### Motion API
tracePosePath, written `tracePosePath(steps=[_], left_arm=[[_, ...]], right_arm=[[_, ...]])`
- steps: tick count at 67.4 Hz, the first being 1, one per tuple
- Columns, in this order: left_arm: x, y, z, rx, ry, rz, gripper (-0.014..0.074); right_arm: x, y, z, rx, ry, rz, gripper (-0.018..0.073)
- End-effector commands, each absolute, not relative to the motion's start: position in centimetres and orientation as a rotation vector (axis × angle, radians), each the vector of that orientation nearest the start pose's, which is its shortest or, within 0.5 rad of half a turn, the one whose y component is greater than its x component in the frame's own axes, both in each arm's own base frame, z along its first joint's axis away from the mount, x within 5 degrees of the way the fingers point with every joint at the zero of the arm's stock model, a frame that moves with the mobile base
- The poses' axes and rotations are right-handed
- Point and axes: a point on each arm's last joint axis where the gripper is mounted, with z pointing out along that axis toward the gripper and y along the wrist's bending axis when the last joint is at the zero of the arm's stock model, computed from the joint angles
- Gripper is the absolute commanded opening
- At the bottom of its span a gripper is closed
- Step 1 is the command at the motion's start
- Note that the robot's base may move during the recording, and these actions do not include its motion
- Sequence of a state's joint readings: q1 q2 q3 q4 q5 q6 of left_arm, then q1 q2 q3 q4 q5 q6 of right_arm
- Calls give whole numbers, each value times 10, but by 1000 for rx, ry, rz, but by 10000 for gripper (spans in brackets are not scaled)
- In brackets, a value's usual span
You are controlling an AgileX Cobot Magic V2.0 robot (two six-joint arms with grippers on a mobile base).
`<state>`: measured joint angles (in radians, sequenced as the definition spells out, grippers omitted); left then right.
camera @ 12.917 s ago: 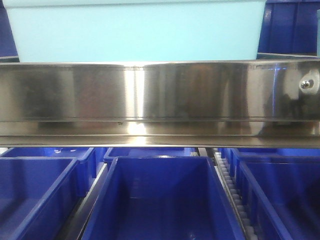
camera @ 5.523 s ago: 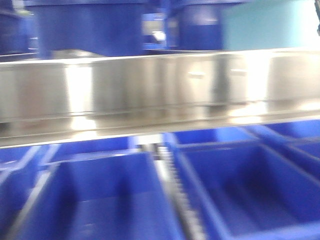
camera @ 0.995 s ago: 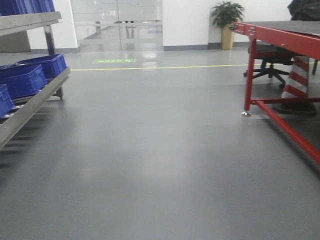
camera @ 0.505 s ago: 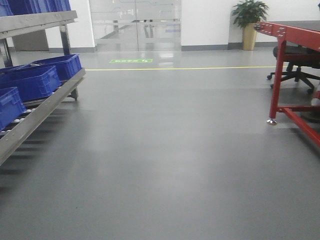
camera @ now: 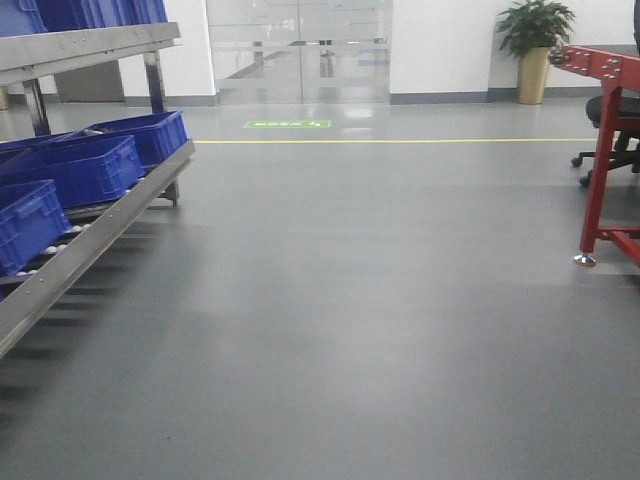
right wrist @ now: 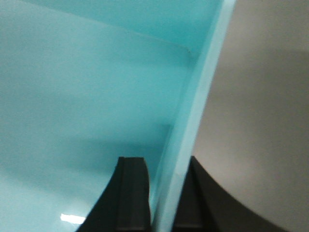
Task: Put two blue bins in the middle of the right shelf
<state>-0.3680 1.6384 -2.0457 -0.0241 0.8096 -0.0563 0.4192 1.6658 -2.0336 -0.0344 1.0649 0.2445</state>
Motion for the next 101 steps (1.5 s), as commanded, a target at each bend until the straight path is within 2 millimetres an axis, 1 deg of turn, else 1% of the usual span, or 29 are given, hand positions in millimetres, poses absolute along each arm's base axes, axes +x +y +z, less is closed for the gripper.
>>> tracePosePath(steps=[1, 8, 28, 38, 101], left_arm=[[324, -131, 525, 272, 1807, -376, -111], [325, -131, 523, 272, 1809, -375, -111], [327, -132, 522, 273, 1812, -375, -111], [327, -132, 522, 273, 1812, -375, -111], [327, -132, 522, 273, 1812, -375, -111]], right_arm=[[328, 144, 492, -219, 2058, 359, -153], [332, 146, 496, -214, 1998, 374, -153], [336, 148, 506, -202, 1875, 404, -153], [337, 148, 509, -200, 1844, 411, -153], [337, 148, 509, -199, 1842, 411, -153]])
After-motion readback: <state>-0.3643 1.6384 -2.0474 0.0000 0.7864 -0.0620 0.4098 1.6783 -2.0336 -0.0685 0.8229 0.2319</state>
